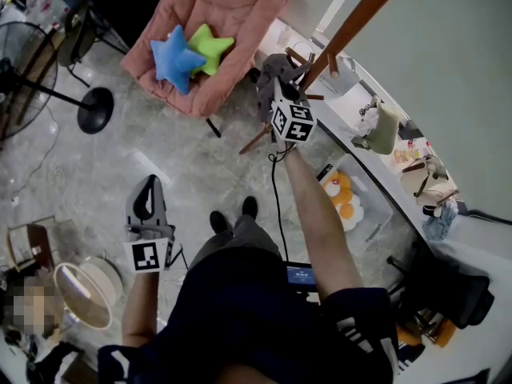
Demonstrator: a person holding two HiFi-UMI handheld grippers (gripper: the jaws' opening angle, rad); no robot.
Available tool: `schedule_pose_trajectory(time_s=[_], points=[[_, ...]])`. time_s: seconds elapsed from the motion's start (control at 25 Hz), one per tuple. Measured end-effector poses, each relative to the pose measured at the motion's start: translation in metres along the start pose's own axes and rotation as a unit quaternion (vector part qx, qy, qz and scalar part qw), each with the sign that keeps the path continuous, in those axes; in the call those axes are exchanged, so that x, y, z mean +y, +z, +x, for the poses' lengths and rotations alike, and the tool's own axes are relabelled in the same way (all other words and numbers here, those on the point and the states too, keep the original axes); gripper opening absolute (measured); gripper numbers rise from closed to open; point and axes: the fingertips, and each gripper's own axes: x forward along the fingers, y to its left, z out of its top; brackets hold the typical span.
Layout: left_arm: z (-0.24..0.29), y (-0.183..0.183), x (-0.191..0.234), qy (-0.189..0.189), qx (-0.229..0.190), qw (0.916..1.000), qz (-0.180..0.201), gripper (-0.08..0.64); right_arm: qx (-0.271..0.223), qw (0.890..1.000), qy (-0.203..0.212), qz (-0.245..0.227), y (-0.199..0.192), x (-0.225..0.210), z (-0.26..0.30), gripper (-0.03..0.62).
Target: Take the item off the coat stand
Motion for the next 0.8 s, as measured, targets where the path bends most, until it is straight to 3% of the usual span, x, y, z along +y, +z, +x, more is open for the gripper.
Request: schedule_pose_trajectory(time_s=[0.44, 0.8], points=[[-0.001, -0.001, 0.002, 0.002, 0.001, 1.0000, 0.001, 0.025, -0.015, 0.999, 0.016, -0.038, 0.023, 0.024, -0.002, 0.040], [-0.004, -0.001, 0.004, 0.006, 0.000, 1.0000, 0.001, 0.025, -0.034, 0.998, 0.038, -0.034, 0.051, 0.043, -0.005, 0.038]])
